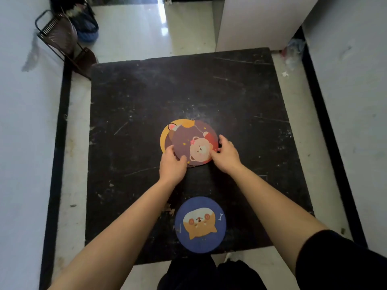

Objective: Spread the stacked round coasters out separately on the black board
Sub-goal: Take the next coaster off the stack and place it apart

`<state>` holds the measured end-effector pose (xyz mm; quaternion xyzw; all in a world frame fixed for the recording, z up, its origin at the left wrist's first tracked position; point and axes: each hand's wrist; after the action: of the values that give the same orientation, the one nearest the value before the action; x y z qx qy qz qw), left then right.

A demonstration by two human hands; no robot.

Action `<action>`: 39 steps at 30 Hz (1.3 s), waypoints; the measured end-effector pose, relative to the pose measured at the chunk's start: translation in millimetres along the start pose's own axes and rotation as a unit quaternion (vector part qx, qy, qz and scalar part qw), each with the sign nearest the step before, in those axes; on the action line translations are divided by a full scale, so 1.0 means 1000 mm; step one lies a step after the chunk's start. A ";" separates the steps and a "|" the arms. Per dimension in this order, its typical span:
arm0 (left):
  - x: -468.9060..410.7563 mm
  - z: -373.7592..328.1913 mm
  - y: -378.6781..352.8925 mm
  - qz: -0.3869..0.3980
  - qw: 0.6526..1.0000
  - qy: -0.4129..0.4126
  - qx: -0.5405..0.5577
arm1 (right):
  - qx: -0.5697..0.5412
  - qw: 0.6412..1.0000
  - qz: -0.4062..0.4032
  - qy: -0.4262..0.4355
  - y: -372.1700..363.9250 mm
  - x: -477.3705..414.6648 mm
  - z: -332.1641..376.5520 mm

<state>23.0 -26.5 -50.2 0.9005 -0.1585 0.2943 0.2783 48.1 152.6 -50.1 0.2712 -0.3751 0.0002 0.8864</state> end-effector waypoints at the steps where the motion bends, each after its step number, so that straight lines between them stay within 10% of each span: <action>1: -0.003 0.000 -0.001 -0.011 1.000 0.006 0.006 | -0.006 1.000 -0.008 -0.010 -0.002 -0.004 0.003; 7: -0.015 -0.008 0.004 -0.041 0.985 0.111 0.124 | -0.068 0.996 -0.036 -0.038 0.004 -0.007 -0.001; 39: 0.163 -0.307 -0.328 -0.156 0.979 -0.109 0.068 | -0.125 0.965 -0.045 0.226 0.436 0.097 -0.219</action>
<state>161.0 397.3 123.2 0.9577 -0.0255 0.1572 0.2397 174.7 610.5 98.7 0.1675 -0.1491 -0.0249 0.9742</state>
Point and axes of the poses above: each hand's wrist, its own x-axis away from the middle knuckle, its own y-axis out of the back of the hand, z = x × y, and after that the axes turned 10 degrees about z, right-handed
